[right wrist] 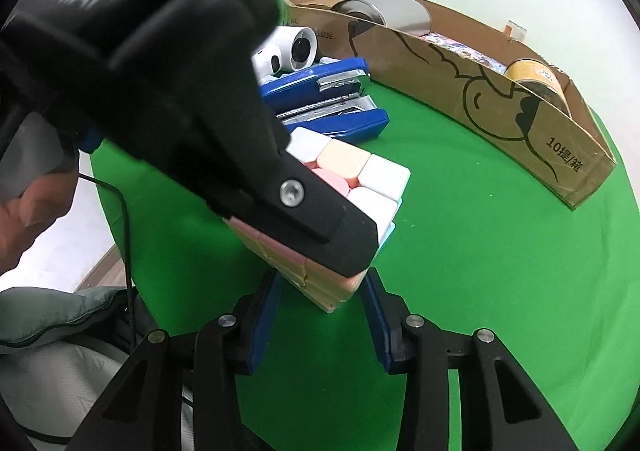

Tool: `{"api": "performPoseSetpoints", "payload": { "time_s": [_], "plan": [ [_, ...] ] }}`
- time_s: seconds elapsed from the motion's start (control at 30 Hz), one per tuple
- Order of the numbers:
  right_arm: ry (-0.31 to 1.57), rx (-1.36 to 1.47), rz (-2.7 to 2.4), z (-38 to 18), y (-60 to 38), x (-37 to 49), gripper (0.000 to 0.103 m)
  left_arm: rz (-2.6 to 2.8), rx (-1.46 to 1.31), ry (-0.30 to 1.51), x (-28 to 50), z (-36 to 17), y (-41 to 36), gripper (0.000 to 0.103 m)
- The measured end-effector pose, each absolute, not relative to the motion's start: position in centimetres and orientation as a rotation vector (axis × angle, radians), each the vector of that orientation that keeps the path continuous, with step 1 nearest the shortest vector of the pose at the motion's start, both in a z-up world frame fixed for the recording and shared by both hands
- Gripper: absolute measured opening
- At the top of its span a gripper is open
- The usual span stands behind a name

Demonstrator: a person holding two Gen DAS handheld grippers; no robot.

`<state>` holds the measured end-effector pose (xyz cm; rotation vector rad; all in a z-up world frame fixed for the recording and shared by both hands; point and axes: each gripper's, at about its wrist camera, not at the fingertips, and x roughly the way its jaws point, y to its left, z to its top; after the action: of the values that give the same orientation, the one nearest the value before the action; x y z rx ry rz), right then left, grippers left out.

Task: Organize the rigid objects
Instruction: 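Grasp the pastel Rubik's cube with the right gripper while the left gripper closes on it, then carry the Rubik's cube with both grippers into the box beside the can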

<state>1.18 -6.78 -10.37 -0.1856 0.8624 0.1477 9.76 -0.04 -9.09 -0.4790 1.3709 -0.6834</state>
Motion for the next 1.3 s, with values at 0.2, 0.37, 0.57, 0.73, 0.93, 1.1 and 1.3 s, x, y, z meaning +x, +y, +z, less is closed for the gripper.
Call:
{"api": "performPoseSetpoints", "payload": {
  "time_s": [0.2, 0.37, 0.57, 0.73, 0.93, 1.1, 1.3],
  "plan": [
    [0.799, -0.200, 0.120, -8.6, -6.1, 0.2, 0.040, -0.692, -0.453, 1.303, 9.8, -6.7, 0.6, 0.070],
    [0.746, -0.217, 0.097, -6.4, -5.7, -0.4, 0.040, -0.706, -0.428, 1.242, 10.5, -4.2, 1.0, 0.070],
    [0.680, -0.222, 0.056, -3.1, -5.9, 1.0, 0.040, -0.722, -0.397, 1.175, 12.4, -1.2, 1.2, 0.070],
    [0.633, -0.237, 0.030, -0.6, -6.9, 2.2, 0.039, -0.732, -0.369, 1.126, 13.6, 1.2, 0.9, 0.069],
    [0.589, -0.247, 0.012, 1.8, -6.8, 2.9, 0.039, -0.736, -0.347, 1.082, 15.5, 3.3, 1.1, 0.068],
    [0.559, -0.260, 0.006, 3.6, -7.0, 4.3, 0.039, -0.739, -0.333, 1.054, 17.2, 4.7, 1.4, 0.068],
    [0.549, -0.269, 0.006, 4.9, -8.4, 7.4, 0.039, -0.742, -0.328, 1.041, 19.3, 5.8, 1.7, 0.068]
  ]
}}
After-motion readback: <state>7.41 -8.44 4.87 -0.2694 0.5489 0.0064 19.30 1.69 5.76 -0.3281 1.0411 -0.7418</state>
